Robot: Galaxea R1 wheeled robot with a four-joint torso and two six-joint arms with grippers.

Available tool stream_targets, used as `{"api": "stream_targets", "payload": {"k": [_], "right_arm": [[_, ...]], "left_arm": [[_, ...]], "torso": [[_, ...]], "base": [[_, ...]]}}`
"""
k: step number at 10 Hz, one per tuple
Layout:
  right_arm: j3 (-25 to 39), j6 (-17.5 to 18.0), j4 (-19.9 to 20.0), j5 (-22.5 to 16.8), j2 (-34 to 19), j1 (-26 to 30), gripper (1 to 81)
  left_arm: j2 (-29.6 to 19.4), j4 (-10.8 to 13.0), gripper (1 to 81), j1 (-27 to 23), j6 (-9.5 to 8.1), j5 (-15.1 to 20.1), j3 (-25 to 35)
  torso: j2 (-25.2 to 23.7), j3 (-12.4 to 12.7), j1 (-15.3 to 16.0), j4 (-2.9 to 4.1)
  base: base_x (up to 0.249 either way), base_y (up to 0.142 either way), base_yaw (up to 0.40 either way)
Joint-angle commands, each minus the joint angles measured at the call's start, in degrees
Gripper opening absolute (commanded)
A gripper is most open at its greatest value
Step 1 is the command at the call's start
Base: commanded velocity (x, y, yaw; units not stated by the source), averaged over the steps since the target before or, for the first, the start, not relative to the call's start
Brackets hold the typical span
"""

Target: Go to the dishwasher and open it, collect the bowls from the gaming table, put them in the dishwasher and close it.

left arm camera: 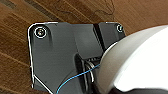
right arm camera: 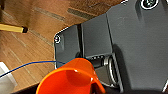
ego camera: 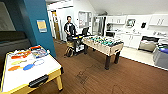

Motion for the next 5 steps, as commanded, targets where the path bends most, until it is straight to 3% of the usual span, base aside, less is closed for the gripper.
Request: {"api": "stream_targets", "payload": {"k": [1, 5], "right_arm": [[0.46, -0.24, -1.09, -1.46, -0.01, 2.53, 1.0], [0.46, -0.24, -1.09, -1.54, -0.01, 2.53, 1.0]], "left_arm": [[-1.31, 0.57, 1.0, -2.94, 0.08, 0.58, 1.5], [-1.31, 0.57, 1.0, -2.94, 0.08, 0.49, 1.5]], "torso": [[0.0, 0.0, 0.0, 0.0], [0.0, 0.0, -0.02, 0.0]], "base": [[0.0, 0.0, -0.392], [0.0, 0.0, -0.392]]}}
